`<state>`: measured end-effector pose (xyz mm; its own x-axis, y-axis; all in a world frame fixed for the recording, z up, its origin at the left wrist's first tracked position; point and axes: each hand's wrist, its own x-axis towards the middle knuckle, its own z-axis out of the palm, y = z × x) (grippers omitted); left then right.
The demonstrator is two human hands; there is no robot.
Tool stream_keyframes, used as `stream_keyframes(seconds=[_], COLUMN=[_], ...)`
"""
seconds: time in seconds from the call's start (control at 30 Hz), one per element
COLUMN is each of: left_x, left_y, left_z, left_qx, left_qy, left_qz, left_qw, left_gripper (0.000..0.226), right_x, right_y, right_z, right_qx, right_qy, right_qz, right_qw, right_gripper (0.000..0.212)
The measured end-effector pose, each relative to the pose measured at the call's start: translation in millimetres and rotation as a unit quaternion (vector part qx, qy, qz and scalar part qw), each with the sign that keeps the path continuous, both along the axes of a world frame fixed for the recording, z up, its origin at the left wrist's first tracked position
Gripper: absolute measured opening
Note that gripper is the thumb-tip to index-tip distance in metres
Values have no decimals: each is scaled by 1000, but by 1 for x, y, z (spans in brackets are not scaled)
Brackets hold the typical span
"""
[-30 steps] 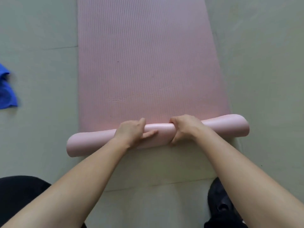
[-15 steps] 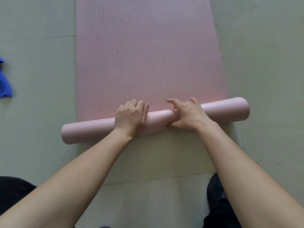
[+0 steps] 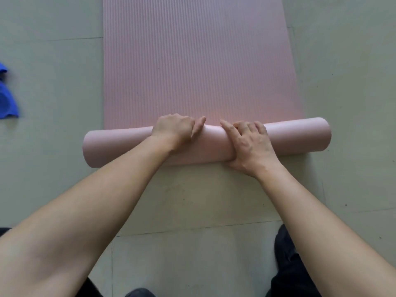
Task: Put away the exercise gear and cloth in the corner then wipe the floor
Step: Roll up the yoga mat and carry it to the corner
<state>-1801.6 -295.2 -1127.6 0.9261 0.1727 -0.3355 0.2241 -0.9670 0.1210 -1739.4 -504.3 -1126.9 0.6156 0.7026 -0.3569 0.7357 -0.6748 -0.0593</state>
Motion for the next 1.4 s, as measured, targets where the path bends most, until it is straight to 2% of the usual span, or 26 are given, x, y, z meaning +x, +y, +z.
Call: stream_keyframes(seconds=[0.07,0.13,0.2,0.27,0.33,0.47,0.53,0.63,0.73,0.83,0.9,0.97,1.07,1.13,1.23,1.33,1.4], left_x=[0,-8,-22,-38,-53,-60,-50,-27,-16,-19,-24,-28,-34,-41,-47,-39,-30], left_y=[0,1,-1,-7,-14,-20,-15,0,15,27,28,26,16,4,-13,-10,-4], left_z=[-1,-5,-8,-7,-10,-17,-15,-3,-2,-6,-7,-3,9,10,-1,-2,5], left_qx=[-21,-49,-61,-28,6,45,61,47,13,-76,-122,-92,-36,-7,48,66,67], left_qy=[45,64,8,-76,-75,3,-12,-15,14,78,78,8,-98,-87,-19,-28,-55], left_qz=[0,40,78,72,39,26,18,21,15,35,79,107,99,59,20,29,19], left_qw=[999,996,995,994,996,999,998,999,1000,993,986,990,990,994,998,997,996], left_gripper=[66,64,56,57,62,74,76,69,62,68,58,49,58,70,83,82,71], right_x=[6,13,18,18,16,10,6,1,-2,0,7,14,20,21,21,15,11], right_y=[3,8,11,13,11,9,8,5,6,12,15,18,18,16,15,11,8], right_z=[4,10,13,12,7,3,5,12,16,18,23,24,21,21,22,18,16], right_qx=[-10,-26,-15,1,3,-24,-9,37,-11,-3,20,26,15,18,49,76,67], right_qy=[47,120,152,138,104,74,72,81,67,86,121,129,98,70,55,49,45], right_qz=[2,-7,-30,-39,-39,-52,-50,-38,8,-11,-35,-37,-53,-69,-92,-72,-53], right_qw=[999,992,988,990,994,996,996,995,998,996,992,991,994,995,993,993,995], right_gripper=[98,103,105,95,90,104,107,113,131,113,93,80,87,99,108,100,106])
